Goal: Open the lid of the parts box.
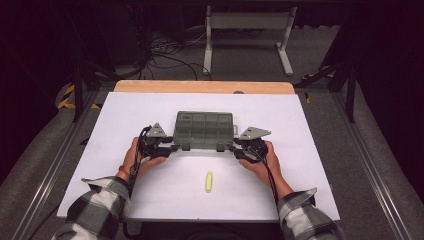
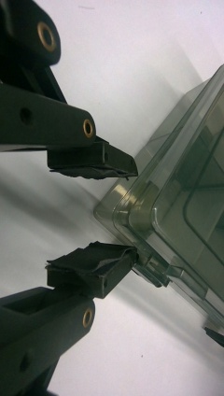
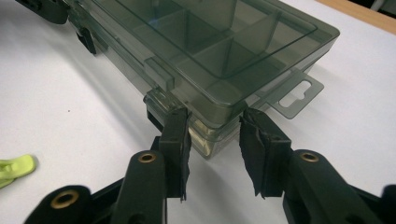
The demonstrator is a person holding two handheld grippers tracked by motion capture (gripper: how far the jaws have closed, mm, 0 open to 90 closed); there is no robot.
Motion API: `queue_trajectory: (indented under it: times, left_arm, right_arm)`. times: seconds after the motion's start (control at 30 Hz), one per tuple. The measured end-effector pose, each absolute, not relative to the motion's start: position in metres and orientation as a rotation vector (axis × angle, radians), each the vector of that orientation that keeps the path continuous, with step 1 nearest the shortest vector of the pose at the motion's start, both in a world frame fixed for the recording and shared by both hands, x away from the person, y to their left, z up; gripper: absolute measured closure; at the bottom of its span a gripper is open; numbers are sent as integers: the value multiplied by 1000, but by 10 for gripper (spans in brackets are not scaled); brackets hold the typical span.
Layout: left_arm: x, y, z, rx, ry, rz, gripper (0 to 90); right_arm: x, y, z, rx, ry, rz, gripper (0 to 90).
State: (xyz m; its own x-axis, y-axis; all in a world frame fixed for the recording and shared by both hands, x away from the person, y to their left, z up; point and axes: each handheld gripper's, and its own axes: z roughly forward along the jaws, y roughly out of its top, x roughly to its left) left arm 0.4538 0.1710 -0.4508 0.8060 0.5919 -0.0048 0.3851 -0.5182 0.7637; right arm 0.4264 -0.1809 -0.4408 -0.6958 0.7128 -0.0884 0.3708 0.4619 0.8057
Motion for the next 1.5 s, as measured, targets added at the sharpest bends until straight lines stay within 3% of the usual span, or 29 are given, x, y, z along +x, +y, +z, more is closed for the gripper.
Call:
queue_trajectory:
  times: [0.17, 0.37, 0.83, 0.93, 1.13, 1.3, 1.43, 1.5]
  left_arm:
    - [452, 175, -447, 2170, 707, 329, 635]
    - [450, 176, -440, 2166, 666, 349, 792]
    - [449, 178, -436, 2136, 673, 436, 899]
    - [449, 177, -436, 2144, 667, 450, 900]
    - [451, 176, -437, 2126, 675, 489, 899]
    - [451, 176, -437, 2094, 682, 509, 859]
    - [450, 176, -436, 2063, 695, 554, 778]
    - [451, 175, -436, 2050, 704, 568, 742]
  right_arm:
    - [425, -183, -439, 911, 2284, 1125, 658]
    - [423, -184, -435, 898, 2255, 1136, 696]
    - [422, -187, -432, 879, 2167, 1150, 837]
    - [422, -186, -431, 875, 2153, 1142, 899]
    - [422, -186, -431, 860, 2145, 1144, 899]
    - [423, -186, -430, 860, 2118, 1131, 800]
    - [423, -186, -429, 862, 2088, 1119, 705]
    - [423, -186, -429, 851, 2081, 1112, 700]
